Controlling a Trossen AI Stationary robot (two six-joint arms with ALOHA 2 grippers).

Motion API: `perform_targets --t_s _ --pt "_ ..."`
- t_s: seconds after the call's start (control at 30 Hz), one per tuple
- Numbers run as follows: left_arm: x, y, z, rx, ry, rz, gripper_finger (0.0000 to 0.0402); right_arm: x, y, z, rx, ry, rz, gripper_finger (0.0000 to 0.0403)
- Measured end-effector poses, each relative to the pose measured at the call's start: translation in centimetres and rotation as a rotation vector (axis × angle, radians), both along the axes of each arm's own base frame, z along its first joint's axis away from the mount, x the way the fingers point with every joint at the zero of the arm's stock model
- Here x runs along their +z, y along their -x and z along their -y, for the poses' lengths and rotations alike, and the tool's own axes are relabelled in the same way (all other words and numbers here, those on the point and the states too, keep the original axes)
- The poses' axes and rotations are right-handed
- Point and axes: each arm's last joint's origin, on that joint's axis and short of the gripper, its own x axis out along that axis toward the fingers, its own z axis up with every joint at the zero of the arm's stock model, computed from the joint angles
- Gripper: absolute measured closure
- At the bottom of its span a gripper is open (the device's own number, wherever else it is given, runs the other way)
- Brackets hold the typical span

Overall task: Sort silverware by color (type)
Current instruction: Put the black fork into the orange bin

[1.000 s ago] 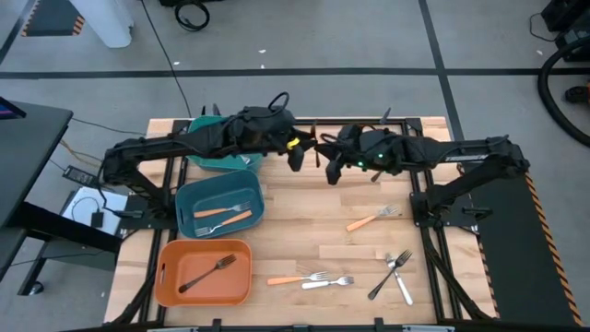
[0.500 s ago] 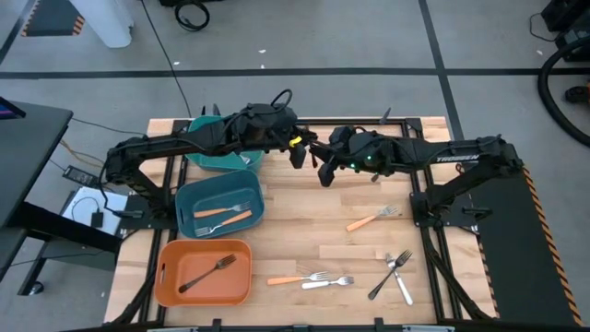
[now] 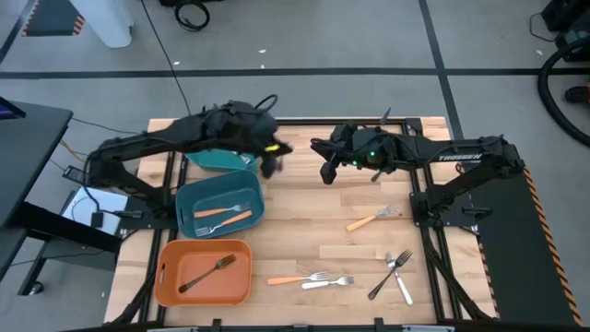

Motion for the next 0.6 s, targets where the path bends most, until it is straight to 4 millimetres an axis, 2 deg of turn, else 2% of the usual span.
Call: perform_targets --t_s 0.23,0.37,0.5,0.6 --pt "1.3 6.6 4.1 -0.313 0.178 -0.179 0.0397 -0.1 0.2 1.8 -0.055 0.034 -0.025 0.0351" --pt "0.6 9.5 6.7 -0.404 0.222 -0.383 0.0395 0.0 0.4 3.3 -0.108 0.034 -0.025 0.0353" --pt "-0.3 11.3 8.6 -0.447 0.265 -0.581 0.0394 0.0 0.6 4.5 -0.164 0.005 -0.002 0.0353" --pt "-0.7 11.7 10.3 -0.515 0.254 -0.643 0.0393 0.0 0.8 5.2 -0.2 -0.02 0.014 0.0353"
